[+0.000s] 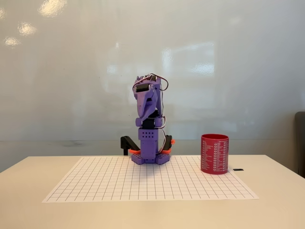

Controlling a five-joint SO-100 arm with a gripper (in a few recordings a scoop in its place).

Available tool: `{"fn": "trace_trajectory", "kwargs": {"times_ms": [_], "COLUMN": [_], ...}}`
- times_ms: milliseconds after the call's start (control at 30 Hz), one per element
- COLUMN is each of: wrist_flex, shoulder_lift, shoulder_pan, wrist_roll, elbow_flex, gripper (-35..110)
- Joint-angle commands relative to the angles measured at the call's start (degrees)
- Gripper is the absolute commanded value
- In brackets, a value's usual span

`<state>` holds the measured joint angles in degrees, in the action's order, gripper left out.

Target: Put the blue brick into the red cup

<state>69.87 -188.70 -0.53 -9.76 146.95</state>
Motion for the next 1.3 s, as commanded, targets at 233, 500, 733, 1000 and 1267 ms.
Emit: {"fn": "trace_trajectory", "kwargs": {"times_ms": [233, 500, 733, 1000, 1267], "wrist_flex": [-11.51, -0.53, -0.53, -0.53, -0.62], "shoulder_lift": [-0.53, -0.53, -0.53, -0.53, -0.53], "shoulder_pan": [10.28, 11.87, 11.87, 11.87, 11.25], "wrist_roll": [2.55, 6.59, 6.33, 6.24, 5.80], "elbow_flex": [25.14, 26.28, 26.28, 26.28, 26.28], "gripper": [-1, -1, -1, -1, -1]}}
